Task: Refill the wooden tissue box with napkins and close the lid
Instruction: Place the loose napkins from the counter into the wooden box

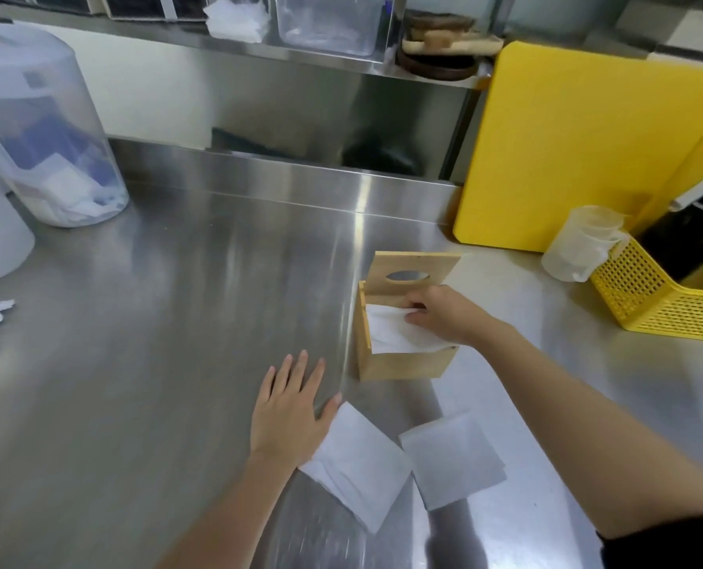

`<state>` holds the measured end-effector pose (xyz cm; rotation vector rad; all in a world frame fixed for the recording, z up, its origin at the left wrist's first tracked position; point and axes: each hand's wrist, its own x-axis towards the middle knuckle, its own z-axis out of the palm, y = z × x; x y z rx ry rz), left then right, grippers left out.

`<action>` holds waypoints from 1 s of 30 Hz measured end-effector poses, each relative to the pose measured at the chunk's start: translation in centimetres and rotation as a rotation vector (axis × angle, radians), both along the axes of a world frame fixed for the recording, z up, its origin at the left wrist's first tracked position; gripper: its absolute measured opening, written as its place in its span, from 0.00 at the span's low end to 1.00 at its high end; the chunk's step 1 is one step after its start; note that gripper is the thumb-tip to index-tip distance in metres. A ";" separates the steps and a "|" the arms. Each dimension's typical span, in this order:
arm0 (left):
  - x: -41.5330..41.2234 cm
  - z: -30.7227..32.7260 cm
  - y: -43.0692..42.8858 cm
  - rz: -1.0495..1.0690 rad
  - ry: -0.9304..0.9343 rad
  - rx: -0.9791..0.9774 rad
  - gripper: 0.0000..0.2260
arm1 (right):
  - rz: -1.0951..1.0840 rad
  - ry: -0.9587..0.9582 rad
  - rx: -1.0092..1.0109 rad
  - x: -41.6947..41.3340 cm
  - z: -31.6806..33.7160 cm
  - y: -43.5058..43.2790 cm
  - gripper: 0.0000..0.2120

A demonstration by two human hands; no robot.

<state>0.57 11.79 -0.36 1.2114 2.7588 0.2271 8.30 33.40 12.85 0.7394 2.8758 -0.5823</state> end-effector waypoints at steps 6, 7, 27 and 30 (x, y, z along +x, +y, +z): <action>0.0 0.2 0.1 0.007 -0.005 -0.009 0.32 | 0.088 -0.061 0.049 -1.8 -2.5 0.9 0.09; 0.0 0.2 0.1 0.011 -0.005 -0.016 0.32 | 0.098 -0.074 0.068 -2.0 -2.6 0.9 0.09; 0.0 -0.4 0.3 0.030 0.074 0.023 0.26 | 0.213 -0.212 -0.011 -2.6 -2.5 0.9 0.13; 0.0 -0.5 0.3 0.029 0.095 0.041 0.27 | 0.193 -0.291 0.015 -3.6 -3.1 0.8 0.15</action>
